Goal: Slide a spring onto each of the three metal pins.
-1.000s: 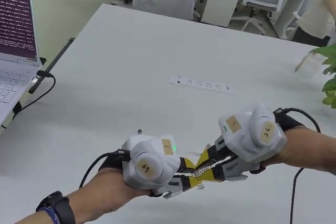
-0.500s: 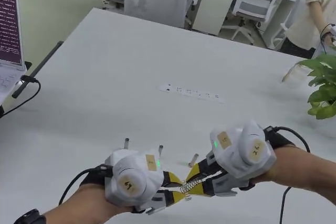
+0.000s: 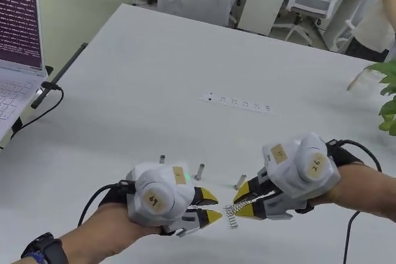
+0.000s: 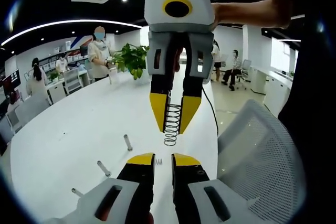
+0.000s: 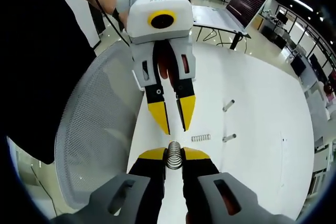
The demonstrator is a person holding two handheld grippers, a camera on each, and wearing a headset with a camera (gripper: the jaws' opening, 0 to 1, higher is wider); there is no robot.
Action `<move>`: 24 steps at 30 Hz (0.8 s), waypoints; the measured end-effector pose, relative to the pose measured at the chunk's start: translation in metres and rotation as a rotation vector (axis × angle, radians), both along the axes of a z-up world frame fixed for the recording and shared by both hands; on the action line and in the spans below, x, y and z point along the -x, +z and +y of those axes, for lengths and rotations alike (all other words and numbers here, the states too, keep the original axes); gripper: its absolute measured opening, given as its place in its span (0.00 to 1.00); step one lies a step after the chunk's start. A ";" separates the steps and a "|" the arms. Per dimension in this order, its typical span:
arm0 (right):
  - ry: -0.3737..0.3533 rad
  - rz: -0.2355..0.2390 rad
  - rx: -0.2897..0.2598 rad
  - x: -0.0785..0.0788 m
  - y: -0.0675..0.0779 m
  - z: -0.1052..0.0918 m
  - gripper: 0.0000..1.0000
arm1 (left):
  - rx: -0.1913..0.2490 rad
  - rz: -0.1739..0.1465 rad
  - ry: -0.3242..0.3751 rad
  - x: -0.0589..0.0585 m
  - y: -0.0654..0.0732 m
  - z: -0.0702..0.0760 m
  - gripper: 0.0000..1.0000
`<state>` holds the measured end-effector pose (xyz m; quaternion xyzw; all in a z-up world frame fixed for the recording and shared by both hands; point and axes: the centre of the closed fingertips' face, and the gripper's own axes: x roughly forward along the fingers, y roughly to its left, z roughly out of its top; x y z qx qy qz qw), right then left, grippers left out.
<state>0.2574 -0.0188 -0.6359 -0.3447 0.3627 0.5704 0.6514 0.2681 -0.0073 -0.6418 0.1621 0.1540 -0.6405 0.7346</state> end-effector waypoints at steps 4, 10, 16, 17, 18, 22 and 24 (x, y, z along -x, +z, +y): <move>-0.015 -0.004 0.001 -0.008 -0.002 -0.002 0.08 | -0.002 0.006 0.018 -0.003 -0.002 0.006 0.06; -0.034 -0.016 0.017 -0.021 -0.006 -0.008 0.08 | -0.004 0.018 0.060 -0.008 -0.003 0.019 0.09; -0.056 -0.023 0.018 -0.034 -0.008 -0.013 0.08 | -0.001 0.032 0.111 -0.016 -0.004 0.033 0.12; -0.058 -0.024 0.018 -0.035 -0.008 -0.013 0.08 | -0.002 0.035 0.124 -0.018 -0.005 0.037 0.12; -0.064 -0.027 0.021 -0.040 -0.009 -0.015 0.08 | -0.001 0.038 0.131 -0.019 -0.005 0.039 0.13; -0.073 -0.014 0.025 -0.047 -0.011 -0.017 0.08 | -0.001 0.045 0.169 -0.024 -0.007 0.051 0.16; -0.071 -0.016 0.028 -0.051 -0.013 -0.016 0.08 | -0.002 0.047 0.185 -0.026 -0.008 0.057 0.17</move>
